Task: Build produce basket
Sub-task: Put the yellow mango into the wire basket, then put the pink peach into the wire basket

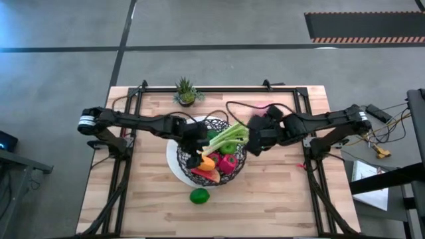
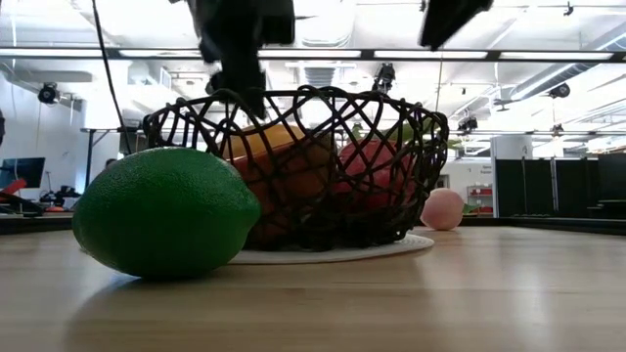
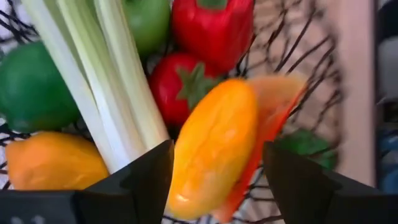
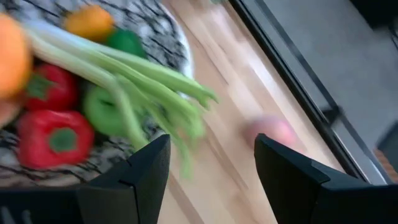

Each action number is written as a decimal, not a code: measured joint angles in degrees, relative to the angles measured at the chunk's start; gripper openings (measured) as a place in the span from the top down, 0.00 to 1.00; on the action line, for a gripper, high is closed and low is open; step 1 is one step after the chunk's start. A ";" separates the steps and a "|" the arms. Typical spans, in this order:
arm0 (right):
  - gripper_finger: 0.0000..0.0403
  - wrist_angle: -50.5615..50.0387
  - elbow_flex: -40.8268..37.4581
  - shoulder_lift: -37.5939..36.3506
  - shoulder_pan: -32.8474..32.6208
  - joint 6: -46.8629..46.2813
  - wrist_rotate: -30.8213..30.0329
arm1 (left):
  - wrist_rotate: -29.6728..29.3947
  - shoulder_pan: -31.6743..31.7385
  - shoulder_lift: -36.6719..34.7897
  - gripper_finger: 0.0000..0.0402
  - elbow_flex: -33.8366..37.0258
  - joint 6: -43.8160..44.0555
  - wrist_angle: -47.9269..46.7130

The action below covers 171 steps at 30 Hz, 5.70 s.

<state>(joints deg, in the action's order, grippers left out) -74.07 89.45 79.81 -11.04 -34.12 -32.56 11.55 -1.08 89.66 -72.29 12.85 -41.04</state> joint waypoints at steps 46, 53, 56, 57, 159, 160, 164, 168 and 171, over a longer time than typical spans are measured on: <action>0.48 17.33 -23.78 8.84 59.70 41.31 33.33 | -15.45 -0.57 -15.71 0.44 1.70 19.86 2.99; 0.61 17.83 -22.96 10.32 59.68 43.16 34.82 | -15.45 -0.57 -15.71 0.44 1.70 19.84 3.06; 0.67 18.31 -23.06 10.32 59.68 44.18 36.41 | -15.45 -0.57 -15.71 0.44 1.70 19.84 3.06; 0.69 18.78 -23.06 10.32 59.66 44.25 36.90 | -15.45 -0.57 -15.71 0.44 1.70 19.84 3.06; 0.98 21.98 -12.41 9.22 43.55 36.23 38.45 | -14.73 -1.20 -16.63 0.44 1.68 19.77 3.02; 0.98 21.16 -12.71 8.76 43.70 36.24 38.47 | -14.75 -1.29 -16.63 0.44 1.68 19.77 3.00; 0.98 18.63 -14.36 5.96 44.62 36.80 38.42 | -14.75 -1.29 -16.63 0.44 1.68 19.75 2.99; 0.98 16.69 -16.48 2.45 47.31 37.92 38.44 | -14.75 -1.36 -16.63 0.44 1.68 19.75 2.99; 0.98 15.98 -18.11 0.49 50.25 39.11 38.01 | -14.75 -1.46 -16.63 0.44 1.68 19.75 2.99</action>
<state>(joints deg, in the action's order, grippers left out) -58.10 71.33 80.30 39.21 4.99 5.45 -3.20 -2.54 73.03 -70.61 32.60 -38.04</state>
